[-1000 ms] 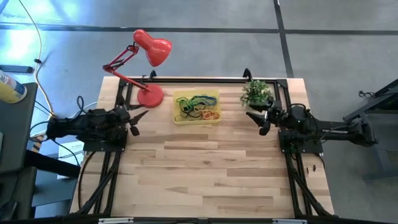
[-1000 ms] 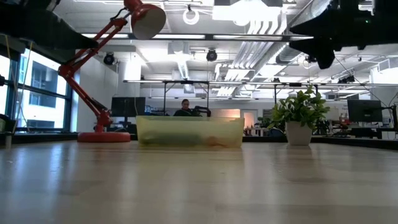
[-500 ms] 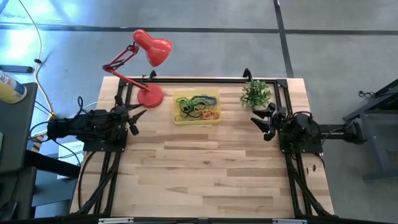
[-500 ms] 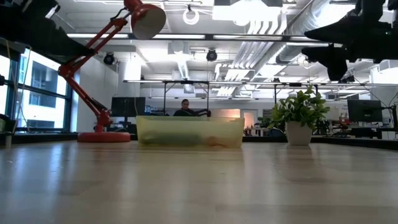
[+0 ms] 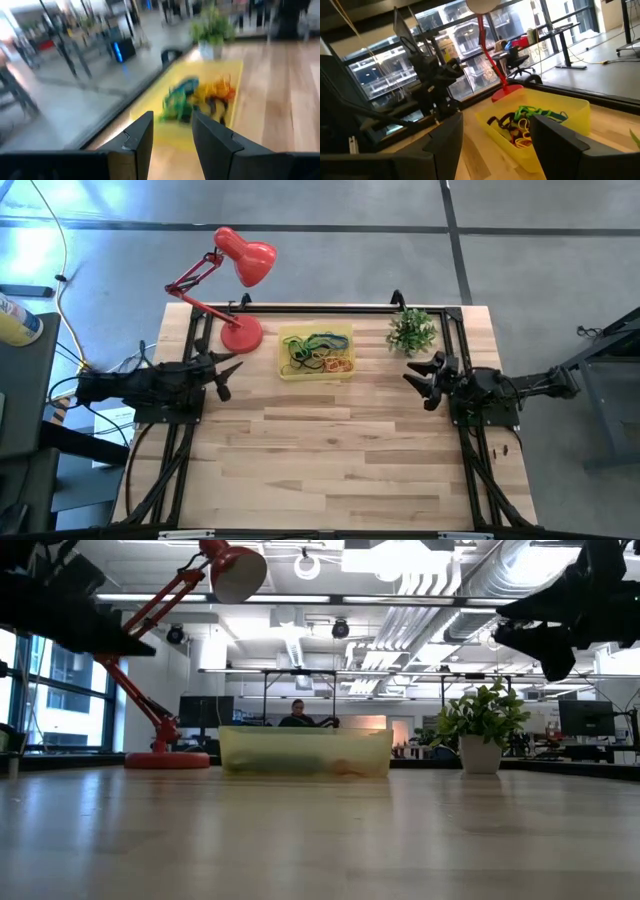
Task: Pick and place rubber bands into bin
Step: Return to Home Position
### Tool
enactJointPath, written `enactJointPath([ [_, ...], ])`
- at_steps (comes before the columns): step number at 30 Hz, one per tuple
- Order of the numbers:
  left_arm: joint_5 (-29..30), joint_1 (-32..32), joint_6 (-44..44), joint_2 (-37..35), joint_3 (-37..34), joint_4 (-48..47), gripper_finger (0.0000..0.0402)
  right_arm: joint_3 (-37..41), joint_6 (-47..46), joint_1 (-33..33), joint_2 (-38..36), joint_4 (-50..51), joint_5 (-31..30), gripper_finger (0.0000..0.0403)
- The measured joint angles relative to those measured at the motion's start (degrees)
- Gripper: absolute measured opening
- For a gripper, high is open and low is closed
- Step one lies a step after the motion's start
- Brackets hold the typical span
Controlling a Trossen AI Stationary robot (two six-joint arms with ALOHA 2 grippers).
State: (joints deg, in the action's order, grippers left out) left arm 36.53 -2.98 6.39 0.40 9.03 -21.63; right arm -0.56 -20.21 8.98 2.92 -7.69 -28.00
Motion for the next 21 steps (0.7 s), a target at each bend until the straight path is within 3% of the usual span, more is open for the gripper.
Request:
enactJointPath([
  [5,-4.05,0.03,7.29,0.60,-5.84,17.89,0.0124,0.02,-0.54,1.82,-0.16,-0.62,-2.90,0.0216],
  [8,-6.88,0.01,8.18,0.76,-6.25,18.27,0.0124,0.02,-0.87,2.30,-0.16,-0.58,-3.66,0.0217],
  [14,-18.00,0.04,9.07,0.76,-8.59,24.93,0.0124,0.02,-2.25,2.35,-0.14,0.26,-2.63,0.0216],
  [21,-25.35,0.04,9.22,2.01,-8.50,24.48,0.0124,0.04,-5.89,2.39,0.36,3.22,3.21,0.0216],
])
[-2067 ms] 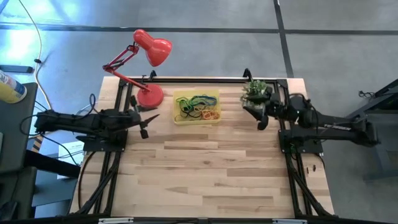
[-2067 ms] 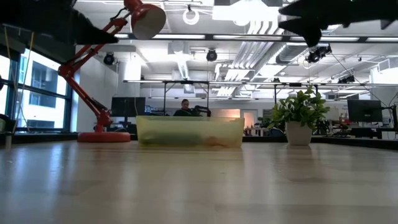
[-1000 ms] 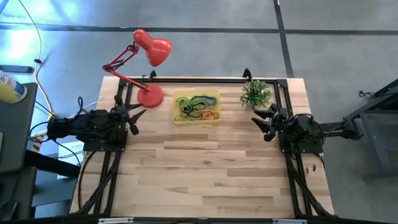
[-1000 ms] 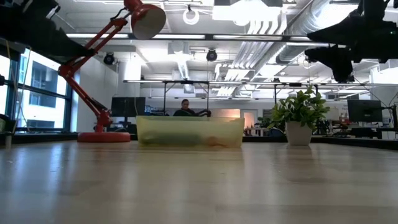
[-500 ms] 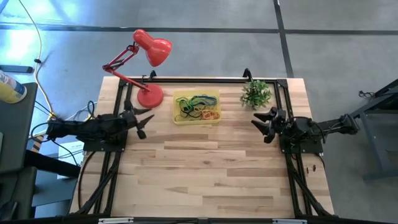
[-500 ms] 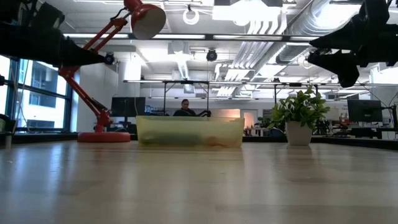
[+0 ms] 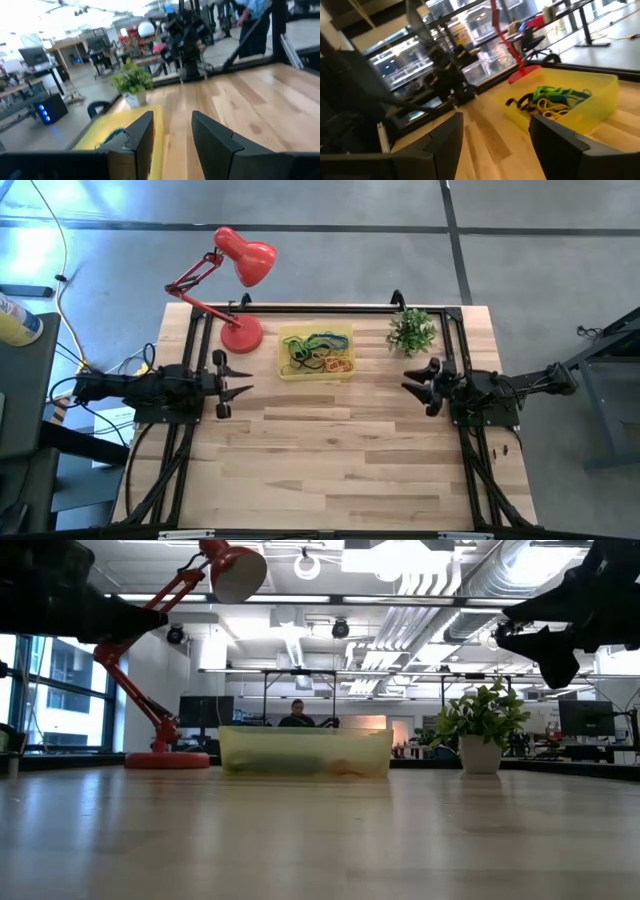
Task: Pick and place rubber bands into bin
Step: Return to Home Position
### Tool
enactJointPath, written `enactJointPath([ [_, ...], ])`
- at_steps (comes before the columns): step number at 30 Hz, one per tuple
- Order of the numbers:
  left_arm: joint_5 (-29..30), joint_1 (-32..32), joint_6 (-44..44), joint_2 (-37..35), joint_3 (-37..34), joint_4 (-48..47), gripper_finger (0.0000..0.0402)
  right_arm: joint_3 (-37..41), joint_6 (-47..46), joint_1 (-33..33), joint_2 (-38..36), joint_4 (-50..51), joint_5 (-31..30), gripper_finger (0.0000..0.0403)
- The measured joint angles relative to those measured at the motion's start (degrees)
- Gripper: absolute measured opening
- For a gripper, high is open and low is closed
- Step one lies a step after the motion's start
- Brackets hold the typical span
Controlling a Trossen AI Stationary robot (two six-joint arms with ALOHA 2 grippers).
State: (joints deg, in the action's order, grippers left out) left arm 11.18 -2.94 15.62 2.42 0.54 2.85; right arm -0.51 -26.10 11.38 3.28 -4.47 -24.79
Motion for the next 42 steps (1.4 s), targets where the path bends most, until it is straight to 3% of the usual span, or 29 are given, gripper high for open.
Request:
enactJointPath([
  [4,0.03,-0.07,-0.44,2.02,-0.02,-0.13,0.0124,0.00,1.09,0.00,0.03,0.24,1.98,0.0217],
  [12,0.15,-0.07,-0.44,3.49,-0.02,-0.19,0.0124,0.00,4.56,-0.02,0.03,1.44,11.84,0.0217],
  [20,0.17,-0.07,-0.02,3.49,-0.02,-0.13,0.0124,0.00,6.61,-1.22,0.03,1.44,11.09,0.0218],
  [26,-2.19,0.00,3.21,3.47,-0.02,-0.04,0.0124,0.02,11.93,-2.64,0.03,1.95,14.91,0.0217],
  [32,-0.07,-0.07,5.16,3.43,-0.02,-0.05,0.0124,0.02,16.89,-4.33,0.43,2.26,16.74,0.0216],
  [42,-2.50,-0.02,6.48,3.45,-0.02,-0.46,0.0124,0.02,19.67,-8.22,2.06,2.36,17.26,0.0217],
])
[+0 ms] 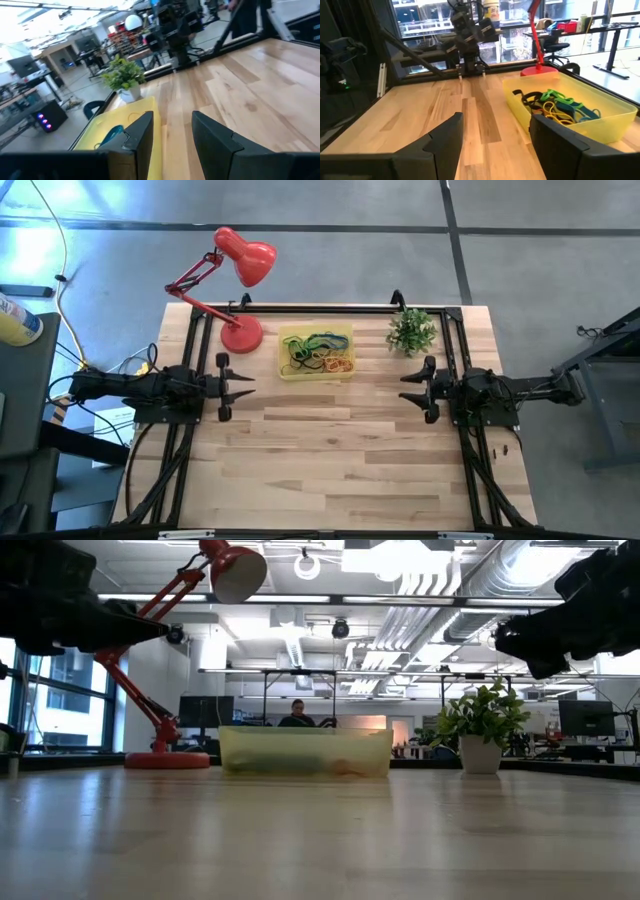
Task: Pick and place rubber bands into bin
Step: Return to Home Position
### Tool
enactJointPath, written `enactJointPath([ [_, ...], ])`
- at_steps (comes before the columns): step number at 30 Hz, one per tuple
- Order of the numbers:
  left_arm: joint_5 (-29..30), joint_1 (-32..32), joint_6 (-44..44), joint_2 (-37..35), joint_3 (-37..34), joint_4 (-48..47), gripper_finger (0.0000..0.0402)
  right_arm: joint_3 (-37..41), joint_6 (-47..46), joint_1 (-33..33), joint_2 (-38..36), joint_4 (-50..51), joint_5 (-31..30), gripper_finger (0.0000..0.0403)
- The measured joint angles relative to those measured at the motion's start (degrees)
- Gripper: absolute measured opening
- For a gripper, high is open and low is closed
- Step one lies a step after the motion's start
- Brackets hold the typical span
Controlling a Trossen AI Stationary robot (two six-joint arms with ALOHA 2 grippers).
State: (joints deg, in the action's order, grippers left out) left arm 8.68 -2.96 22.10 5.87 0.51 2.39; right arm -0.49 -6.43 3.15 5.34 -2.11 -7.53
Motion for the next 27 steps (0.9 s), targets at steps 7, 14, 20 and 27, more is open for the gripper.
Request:
enactJointPath([
  [7,-1.14,0.00,0.13,0.02,0.02,-0.26,0.0124,0.00,0.47,-0.17,0.00,0.02,0.02,0.0216],
  [14,-4.10,-0.02,-7.83,0.02,0.02,-0.76,0.0124,0.00,-1.04,-0.17,0.00,0.02,0.02,0.0216],
  [20,-4.18,-0.02,-10.40,0.02,0.02,-0.79,0.0124,0.00,-1.03,-0.17,0.00,0.00,0.02,0.0216],
  [27,-4.19,-0.02,-9.94,0.02,0.02,-0.79,0.0124,0.00,-1.02,-0.17,0.00,0.00,0.02,0.0216],
])
